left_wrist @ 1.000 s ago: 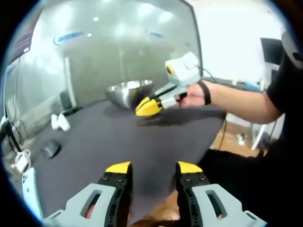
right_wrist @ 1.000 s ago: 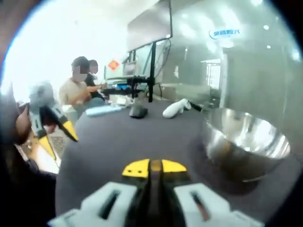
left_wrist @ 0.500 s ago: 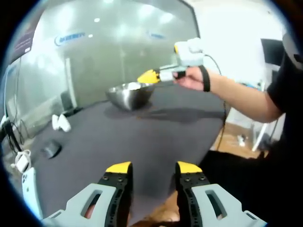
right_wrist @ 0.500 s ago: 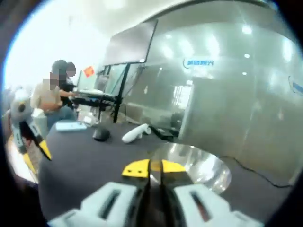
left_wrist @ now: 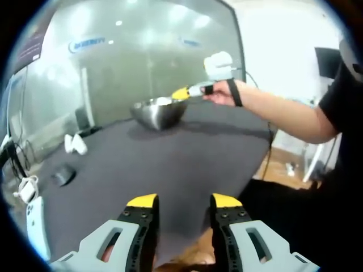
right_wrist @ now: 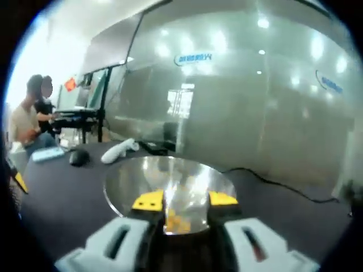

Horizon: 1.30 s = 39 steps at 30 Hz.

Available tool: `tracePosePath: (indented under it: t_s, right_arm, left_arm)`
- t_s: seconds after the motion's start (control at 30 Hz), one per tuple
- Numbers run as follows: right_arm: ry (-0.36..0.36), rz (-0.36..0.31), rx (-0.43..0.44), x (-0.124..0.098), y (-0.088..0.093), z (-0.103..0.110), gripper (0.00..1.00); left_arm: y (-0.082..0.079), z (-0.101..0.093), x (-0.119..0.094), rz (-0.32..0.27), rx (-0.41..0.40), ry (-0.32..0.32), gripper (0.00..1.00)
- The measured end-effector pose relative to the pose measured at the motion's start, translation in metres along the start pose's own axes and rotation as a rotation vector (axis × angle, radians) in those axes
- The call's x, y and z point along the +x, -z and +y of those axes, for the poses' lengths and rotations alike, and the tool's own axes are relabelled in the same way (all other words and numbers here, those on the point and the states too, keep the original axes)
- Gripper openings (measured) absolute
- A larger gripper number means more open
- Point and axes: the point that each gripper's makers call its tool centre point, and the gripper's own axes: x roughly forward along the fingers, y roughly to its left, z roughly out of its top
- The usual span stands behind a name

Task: Pick up the QQ candy scattered on the table and place it into the stainless steel bowl on the table

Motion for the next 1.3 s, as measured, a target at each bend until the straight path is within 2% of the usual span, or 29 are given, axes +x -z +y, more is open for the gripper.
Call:
tracePosePath:
  t_s: [0.07, 0.2, 0.37, 0.53, 0.67, 0.77, 0.8, 0.83, 0.9, 0.93, 1.07, 1.17, 1.3]
  right_arm:
    - [-0.013, -0.034, 0.045, -0.003, -0.004, 0.001, 0.33]
    - [-0.001, -0.044, 0.046, -0.009, -0.008, -0.003, 0.29]
    - [-0.028, -0.084, 0.093, -0.016, -0.017, -0.001, 0.28]
    - [-0.063, -0.078, 0.088, -0.029, -0.018, 0.008, 0.24]
    - [-0.112, -0.066, 0.058, -0.048, -0.014, 0.016, 0.24]
    - [-0.158, -0.042, 0.008, -0.072, -0.008, 0.025, 0.24]
    - [-0.215, -0.022, -0.038, -0.086, -0.003, 0.035, 0.24]
    - [-0.263, -0.010, -0.033, -0.097, 0.001, 0.044, 0.24]
    - [-0.298, 0.016, -0.033, -0.114, 0.010, 0.050, 0.26]
    - [-0.306, 0.031, -0.054, -0.123, 0.017, 0.051, 0.26]
    - [-0.305, 0.066, -0.089, -0.163, 0.038, 0.053, 0.27]
    - [-0.249, 0.078, -0.029, -0.194, 0.054, 0.043, 0.27]
    - [-0.199, 0.097, -0.014, -0.215, 0.064, 0.031, 0.27]
  left_arm:
    - [-0.001, 0.000, 0.000, -0.004, -0.002, 0.001, 0.38]
    - [0.001, 0.000, 0.000, 0.003, 0.000, 0.000, 0.38]
    - [-0.001, 0.000, 0.001, 0.000, 0.000, 0.001, 0.38]
    - [-0.002, -0.002, 0.002, 0.000, 0.003, 0.006, 0.38]
    - [-0.003, 0.002, 0.006, -0.013, -0.031, -0.011, 0.38]
    - [-0.001, 0.003, 0.009, 0.008, 0.003, -0.032, 0.39]
    - [-0.002, 0.002, 0.009, 0.006, 0.003, -0.031, 0.39]
    - [-0.004, 0.003, 0.009, -0.001, 0.006, -0.032, 0.39]
    - [-0.018, 0.005, 0.008, -0.072, -0.009, -0.040, 0.38]
    - [-0.020, 0.005, 0.006, -0.080, -0.011, -0.041, 0.38]
    - [-0.022, 0.007, 0.007, -0.082, -0.010, -0.050, 0.39]
    - [-0.020, 0.006, 0.009, -0.069, -0.008, -0.047, 0.39]
    - [-0.021, 0.003, 0.012, -0.060, -0.005, -0.043, 0.39]
